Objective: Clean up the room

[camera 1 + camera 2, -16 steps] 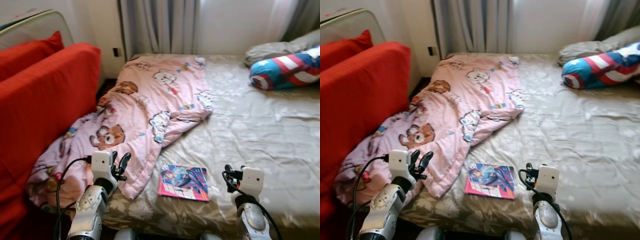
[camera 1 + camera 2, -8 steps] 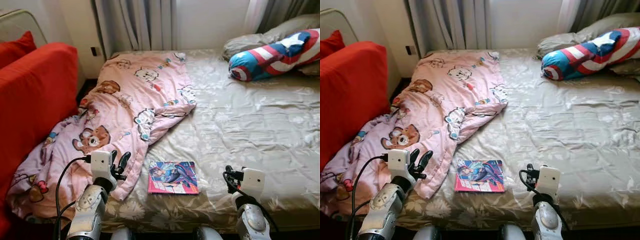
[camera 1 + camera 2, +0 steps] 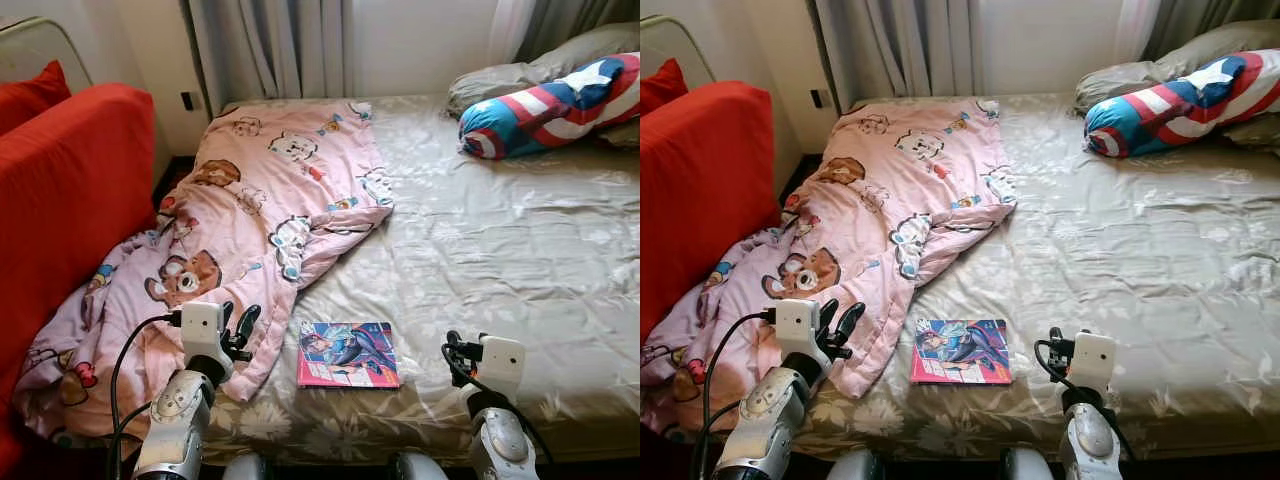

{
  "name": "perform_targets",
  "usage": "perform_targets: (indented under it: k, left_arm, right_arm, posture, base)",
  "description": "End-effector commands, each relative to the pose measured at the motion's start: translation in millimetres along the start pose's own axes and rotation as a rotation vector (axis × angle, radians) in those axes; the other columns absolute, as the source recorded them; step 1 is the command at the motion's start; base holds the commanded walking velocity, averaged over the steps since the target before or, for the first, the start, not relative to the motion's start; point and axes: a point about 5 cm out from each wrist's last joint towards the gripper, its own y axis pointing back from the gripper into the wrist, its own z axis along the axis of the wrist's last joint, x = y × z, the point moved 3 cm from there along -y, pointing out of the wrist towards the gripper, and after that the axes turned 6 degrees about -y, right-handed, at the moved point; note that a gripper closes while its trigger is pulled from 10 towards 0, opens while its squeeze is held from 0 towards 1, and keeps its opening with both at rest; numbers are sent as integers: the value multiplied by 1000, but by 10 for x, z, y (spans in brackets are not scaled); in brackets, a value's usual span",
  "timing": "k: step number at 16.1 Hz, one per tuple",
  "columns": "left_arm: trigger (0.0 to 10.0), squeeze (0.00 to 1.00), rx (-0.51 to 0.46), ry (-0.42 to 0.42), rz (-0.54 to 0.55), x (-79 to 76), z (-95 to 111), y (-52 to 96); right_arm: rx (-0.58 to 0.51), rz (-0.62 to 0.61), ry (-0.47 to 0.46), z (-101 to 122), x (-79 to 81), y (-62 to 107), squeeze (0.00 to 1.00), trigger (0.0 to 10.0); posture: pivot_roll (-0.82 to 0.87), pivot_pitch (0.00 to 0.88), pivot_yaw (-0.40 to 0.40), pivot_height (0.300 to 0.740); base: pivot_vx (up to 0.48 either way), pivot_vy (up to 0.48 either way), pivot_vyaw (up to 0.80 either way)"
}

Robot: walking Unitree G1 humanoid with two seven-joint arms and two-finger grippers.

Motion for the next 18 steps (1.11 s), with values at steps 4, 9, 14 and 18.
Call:
perform_targets:
  k: [4, 9, 14, 18]
  left_arm:
    - [10000, 0, 5, -5, -2, 0, 12, -3]
    - [10000, 0, 6, -5, 2, 10, 3, 6]
    - [10000, 0, 10, -3, 4, 13, -4, 7]
    - [10000, 0, 15, -2, 10, 20, -9, 10]
  right_arm:
    - [18, 7, 5, -40, 11, 17, 0, 10000]
    - [15, 23, 2, -37, 51, 9, 0, 10000]
    - [16, 43, -2, -42, 73, 10, 0, 10000]
    - [-5, 76, 16, -11, 113, 18, 0, 10000]
  posture:
    - [-88, 54, 30, 648]
    - [-87, 47, 32, 628]
    - [-87, 42, 33, 628]
    - [-85, 49, 30, 628]
  base:
    - [0, 0, 0]
    - [0, 0, 0]
    - [0, 0, 0]
    - [0, 0, 150]
